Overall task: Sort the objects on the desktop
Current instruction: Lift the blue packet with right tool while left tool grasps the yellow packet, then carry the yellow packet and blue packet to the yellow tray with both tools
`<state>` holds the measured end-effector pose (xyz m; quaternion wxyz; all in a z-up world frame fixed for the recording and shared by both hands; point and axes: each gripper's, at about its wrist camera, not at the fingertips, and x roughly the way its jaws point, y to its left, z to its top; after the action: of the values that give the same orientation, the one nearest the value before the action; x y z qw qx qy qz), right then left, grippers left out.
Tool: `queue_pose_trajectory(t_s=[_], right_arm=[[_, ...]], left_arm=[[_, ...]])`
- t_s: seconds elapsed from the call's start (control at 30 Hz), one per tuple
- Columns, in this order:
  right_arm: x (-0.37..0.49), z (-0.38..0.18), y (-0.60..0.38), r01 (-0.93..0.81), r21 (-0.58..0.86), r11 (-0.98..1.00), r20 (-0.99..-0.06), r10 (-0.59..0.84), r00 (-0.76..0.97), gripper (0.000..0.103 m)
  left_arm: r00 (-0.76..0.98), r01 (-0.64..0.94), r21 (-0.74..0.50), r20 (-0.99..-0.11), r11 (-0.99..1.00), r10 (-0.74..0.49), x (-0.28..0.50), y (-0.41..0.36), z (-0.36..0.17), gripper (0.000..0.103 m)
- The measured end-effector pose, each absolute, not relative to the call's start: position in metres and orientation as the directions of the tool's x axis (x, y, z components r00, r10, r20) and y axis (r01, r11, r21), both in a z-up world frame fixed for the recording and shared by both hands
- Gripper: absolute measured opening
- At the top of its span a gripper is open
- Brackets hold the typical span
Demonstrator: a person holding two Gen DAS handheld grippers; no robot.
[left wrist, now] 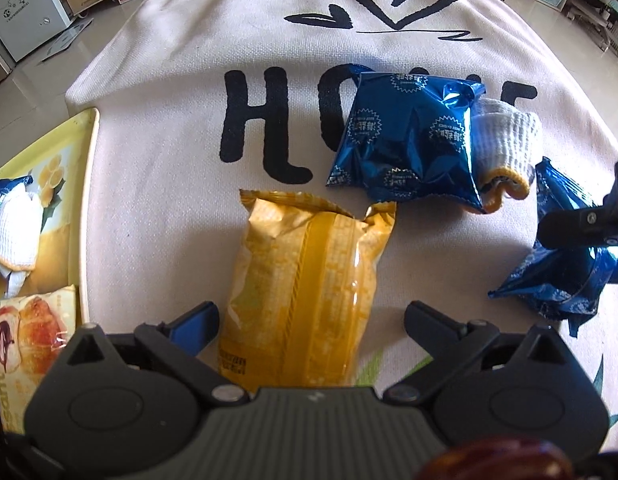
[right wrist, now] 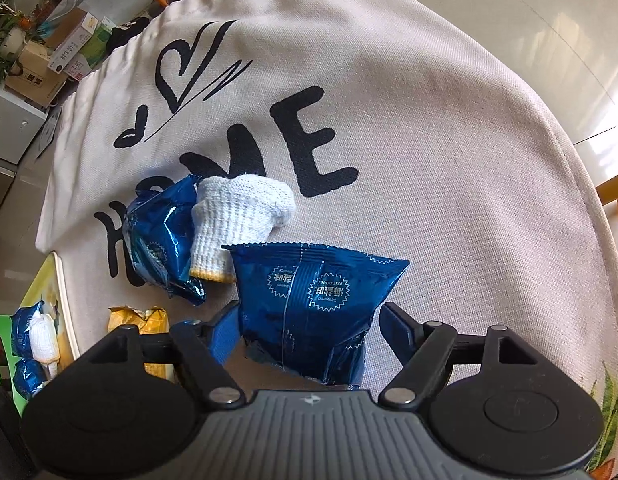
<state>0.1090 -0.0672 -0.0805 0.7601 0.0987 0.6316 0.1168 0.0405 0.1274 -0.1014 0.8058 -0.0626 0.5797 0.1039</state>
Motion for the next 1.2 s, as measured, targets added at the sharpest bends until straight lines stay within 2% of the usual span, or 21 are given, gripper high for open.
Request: queue_pose_trajectory(t_s=[0.3, 0.4, 0.47, 0.57, 1.2], right_arm=[[0.109, -0.086, -0.062, -0.080, 0.282, 0.956, -0.942, 0.292, 0.167, 0.075], [0.109, -0.085, -0.063, -0.091, 0.283, 0.955, -0.937, 0.296, 0.184, 0.074], [0.108, -0.083, -0.062, -0.099, 0.285, 0.953, -0.935, 0.299, 0.190, 0.067], [0.107, -0.079, -0.062, -0.104, 0.292, 0.951, -0.930, 0.307, 0.201, 0.065], [0.091, -0.013, -0.055, -0.132, 0.350, 0.928, -0.869, 0.374, 0.324, 0.064]], left_arm=[[0.339, -0.243, 0.016, -0.936, 0.970, 0.100, 0.035, 0.127, -0.103, 0.101], [0.370, -0.228, 0.019, -0.923, 0.974, 0.105, 0.034, 0.123, -0.097, 0.085], [0.380, -0.230, 0.013, -0.919, 0.973, 0.102, 0.036, 0.124, -0.094, 0.070], [0.381, -0.246, -0.033, -0.922, 0.969, 0.065, 0.037, 0.131, -0.089, 0.058], [0.500, -0.304, -0.115, -0.864, 0.946, 0.056, 0.024, 0.146, -0.021, 0.057]])
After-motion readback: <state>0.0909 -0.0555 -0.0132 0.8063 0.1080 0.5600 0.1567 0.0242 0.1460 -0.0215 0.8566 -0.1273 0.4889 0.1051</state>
